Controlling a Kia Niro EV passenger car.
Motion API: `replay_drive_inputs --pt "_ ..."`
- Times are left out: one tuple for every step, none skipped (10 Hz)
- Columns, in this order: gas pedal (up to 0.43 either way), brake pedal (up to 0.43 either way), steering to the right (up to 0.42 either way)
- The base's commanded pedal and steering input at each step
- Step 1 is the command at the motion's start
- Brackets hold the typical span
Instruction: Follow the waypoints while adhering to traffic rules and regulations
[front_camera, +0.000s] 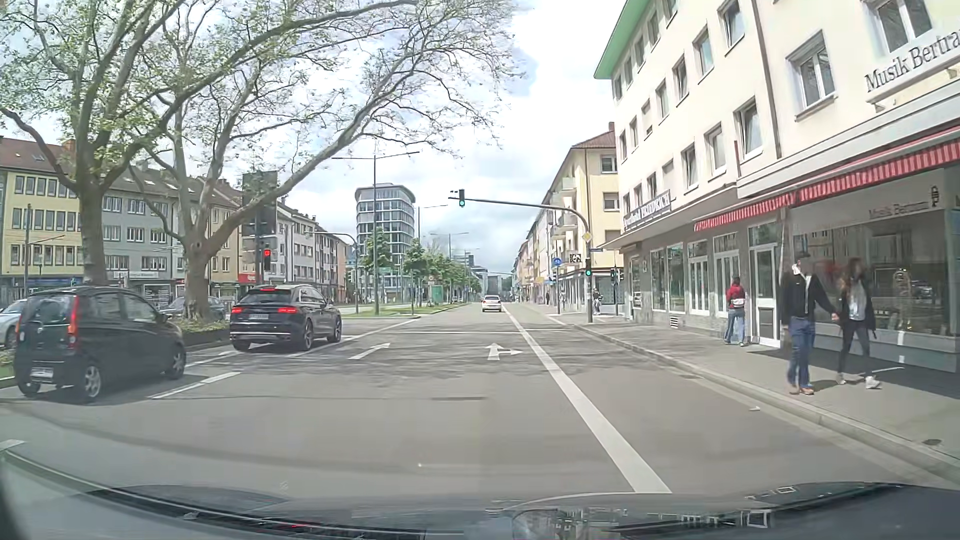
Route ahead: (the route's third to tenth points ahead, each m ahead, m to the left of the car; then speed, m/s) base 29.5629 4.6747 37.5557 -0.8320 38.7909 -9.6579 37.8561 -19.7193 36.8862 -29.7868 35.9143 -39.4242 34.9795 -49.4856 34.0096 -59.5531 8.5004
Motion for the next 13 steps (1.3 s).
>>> replay_drive_inputs --pt "0.0 0.122 -0.004" --pt "0.0 0.122 -0.004" --pt "0.0 0.128 -0.004" --pt "0.0 0.128 -0.004" --pt "0.0 0.128 -0.004" --pt "0.0 0.128 -0.004" --pt "0.0 0.134 -0.004" --pt "0.0 0.134 -0.004" --pt "0.0 0.134 -0.004" --pt "0.0 0.14 -0.004" --pt "0.0 0.14 -0.004" --pt "0.0 0.14 -0.004" --pt "0.0 0.146 -0.004"
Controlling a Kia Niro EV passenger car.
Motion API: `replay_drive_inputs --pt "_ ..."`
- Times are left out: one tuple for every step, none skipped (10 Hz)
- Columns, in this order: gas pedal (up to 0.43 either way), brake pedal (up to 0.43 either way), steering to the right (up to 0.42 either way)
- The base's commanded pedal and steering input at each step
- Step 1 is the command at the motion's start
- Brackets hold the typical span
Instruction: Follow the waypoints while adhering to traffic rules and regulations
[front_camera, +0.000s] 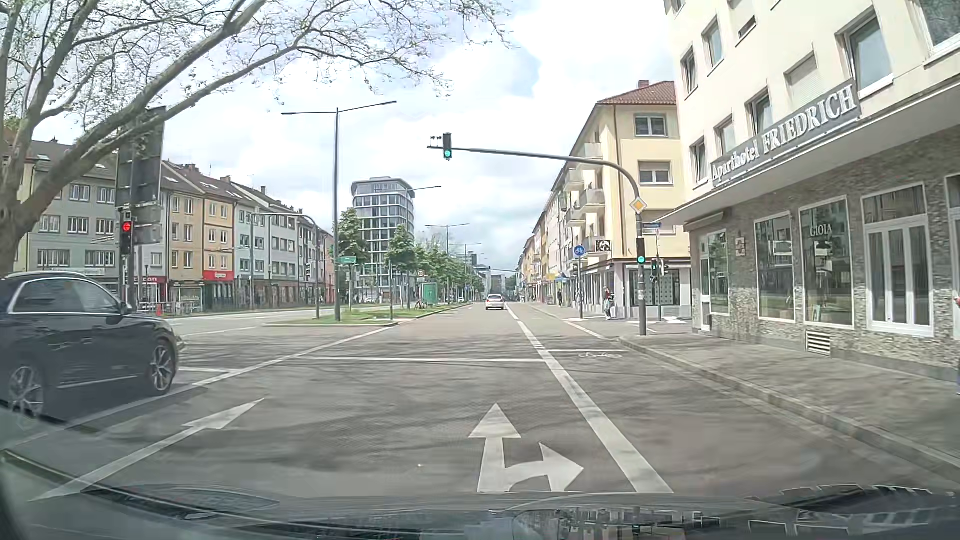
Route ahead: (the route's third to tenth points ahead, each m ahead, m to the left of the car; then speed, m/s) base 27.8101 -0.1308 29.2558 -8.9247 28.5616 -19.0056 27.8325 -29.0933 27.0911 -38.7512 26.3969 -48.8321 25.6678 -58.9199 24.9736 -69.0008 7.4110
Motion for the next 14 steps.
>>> replay_drive_inputs --pt "0.0 0.146 -0.005" --pt "0.0 0.152 -0.005" --pt "0.0 0.159 -0.005" --pt "0.0 0.171 -0.005" --pt "0.0 0.177 -0.005" --pt "0.0 0.189 -0.005" --pt "0.0 0.195 -0.005" --pt "0.0 0.195 -0.005" --pt "0.0 0.195 -0.005" --pt "0.0 0.189 -0.005" --pt "0.0 0.195 -0.005" --pt "0.0 0.189 -0.005" --pt "0.0 0.183 -0.005" --pt "0.0 0.177 -0.005"
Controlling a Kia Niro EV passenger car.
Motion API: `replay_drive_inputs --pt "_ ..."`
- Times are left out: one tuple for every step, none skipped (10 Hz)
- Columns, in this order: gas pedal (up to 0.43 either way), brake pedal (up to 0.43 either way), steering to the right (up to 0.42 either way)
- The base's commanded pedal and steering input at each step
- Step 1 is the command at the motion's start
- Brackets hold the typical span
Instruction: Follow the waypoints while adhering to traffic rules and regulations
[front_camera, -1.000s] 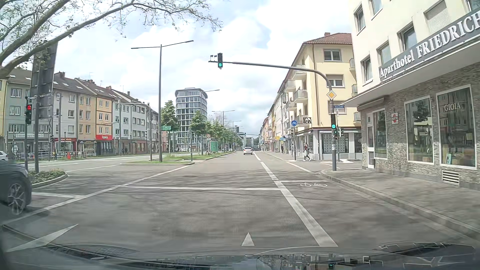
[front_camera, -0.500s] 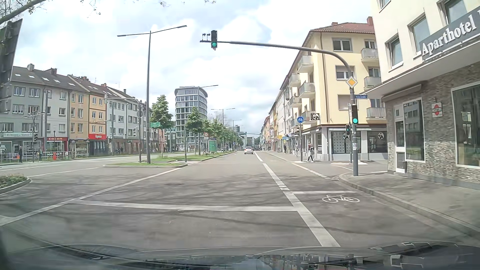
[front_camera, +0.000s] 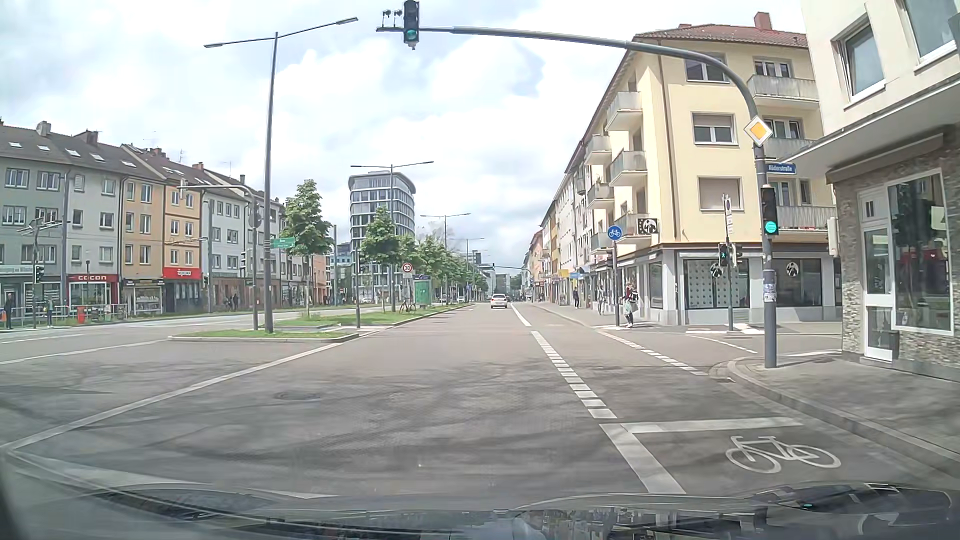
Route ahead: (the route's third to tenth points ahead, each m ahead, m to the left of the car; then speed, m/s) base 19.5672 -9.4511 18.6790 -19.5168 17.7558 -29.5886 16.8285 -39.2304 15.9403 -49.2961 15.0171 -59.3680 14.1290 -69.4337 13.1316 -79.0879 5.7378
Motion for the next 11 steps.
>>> replay_drive_inputs --pt "0.0 0.177 -0.004" --pt "0.0 0.177 -0.004" --pt "0.0 0.177 -0.004" --pt "0.0 0.177 -0.003" --pt "0.0 0.177 -0.001" --pt "0.0 0.177 0.001" --pt "0.0 0.152 0.007" --pt "0.0 0.14 0.018" --pt "0.0 0.134 0.033" --pt "0.0 0.128 0.052" --pt "0.0 0.128 0.074"
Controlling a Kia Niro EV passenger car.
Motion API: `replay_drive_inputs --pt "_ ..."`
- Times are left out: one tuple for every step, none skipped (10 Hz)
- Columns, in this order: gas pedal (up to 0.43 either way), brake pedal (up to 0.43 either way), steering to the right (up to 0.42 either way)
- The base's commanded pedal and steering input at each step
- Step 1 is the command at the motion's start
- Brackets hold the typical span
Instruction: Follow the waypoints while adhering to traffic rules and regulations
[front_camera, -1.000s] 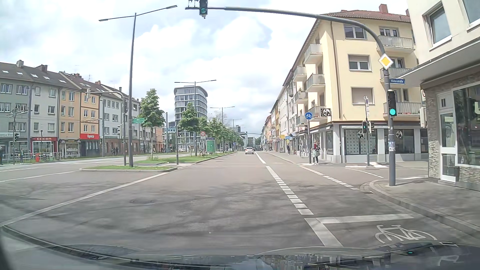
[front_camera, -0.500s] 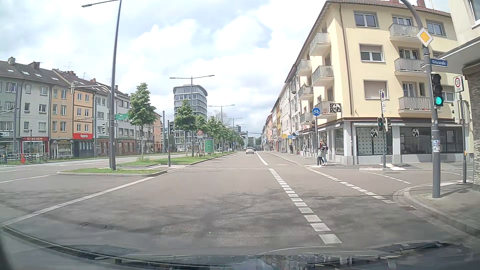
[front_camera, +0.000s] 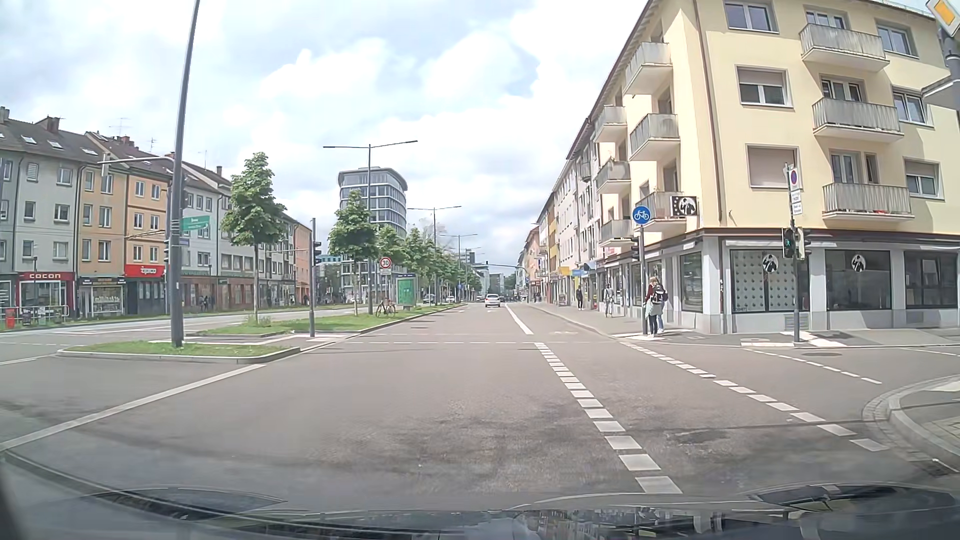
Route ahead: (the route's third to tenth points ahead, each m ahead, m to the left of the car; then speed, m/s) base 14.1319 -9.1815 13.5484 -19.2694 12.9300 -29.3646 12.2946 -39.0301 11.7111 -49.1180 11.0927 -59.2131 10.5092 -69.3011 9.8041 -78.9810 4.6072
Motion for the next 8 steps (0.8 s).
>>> replay_drive_inputs --pt "0.0 0.122 0.093" --pt "0.0 0.122 0.119" --pt "0.0 0.122 0.149" --pt "0.0 0.122 0.173" --pt "0.0 0.122 0.213" --pt "0.0 0.116 0.239" --pt "0.0 0.11 0.271" --pt "0.0 0.098 0.309"
